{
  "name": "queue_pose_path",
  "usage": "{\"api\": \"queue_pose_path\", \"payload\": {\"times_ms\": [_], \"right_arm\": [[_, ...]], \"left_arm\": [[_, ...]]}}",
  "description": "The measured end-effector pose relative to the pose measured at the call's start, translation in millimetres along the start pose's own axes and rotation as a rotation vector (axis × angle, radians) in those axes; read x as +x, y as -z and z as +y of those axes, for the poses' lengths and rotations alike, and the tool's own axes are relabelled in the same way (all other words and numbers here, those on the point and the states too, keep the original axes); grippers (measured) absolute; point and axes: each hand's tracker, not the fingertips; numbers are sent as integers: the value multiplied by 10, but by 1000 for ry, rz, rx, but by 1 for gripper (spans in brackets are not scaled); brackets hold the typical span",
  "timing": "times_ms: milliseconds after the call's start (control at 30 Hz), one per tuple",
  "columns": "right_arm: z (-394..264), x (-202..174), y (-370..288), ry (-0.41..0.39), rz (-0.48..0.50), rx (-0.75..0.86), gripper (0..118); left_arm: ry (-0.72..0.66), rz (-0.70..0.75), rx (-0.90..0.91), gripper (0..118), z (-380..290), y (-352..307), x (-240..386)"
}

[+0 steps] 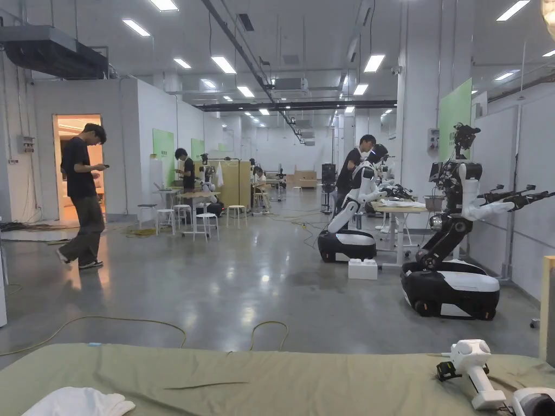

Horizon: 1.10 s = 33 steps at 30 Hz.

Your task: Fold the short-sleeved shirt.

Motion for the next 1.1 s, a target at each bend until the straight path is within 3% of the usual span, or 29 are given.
{"api": "queue_pose_path", "payload": {"times_ms": [167,400,433,533,567,733,833,900,1100], "right_arm": [[14,-21,-3,9,24,8,0],[-109,-28,17,18,44,-34,0],[-150,-29,2,17,47,-43,0],[-255,-36,-29,44,61,-84,0],[-291,-37,-24,60,68,-106,0],[-470,-36,19,115,96,-197,0],[-530,-24,29,109,96,-248,0],[-568,-27,28,103,84,-271,0],[-677,0,47,160,62,-323,0]], "left_arm": [[-4,-22,6,0,51,32,-26],[-215,-159,-120,2,-153,278,-529],[-266,-189,-186,10,-246,350,-679],[-429,-240,-419,72,-734,609,-1126],[-496,-230,-485,86,-955,685,-1278],[-878,-212,-735,88,-2250,1018,-1948],[-899,-93,-859,88,-2671,1121,-2059],[-926,-116,-911,88,-2869,1201,-2154],[-1213,-180,-920,86,-3268,1231,-2070]]}}
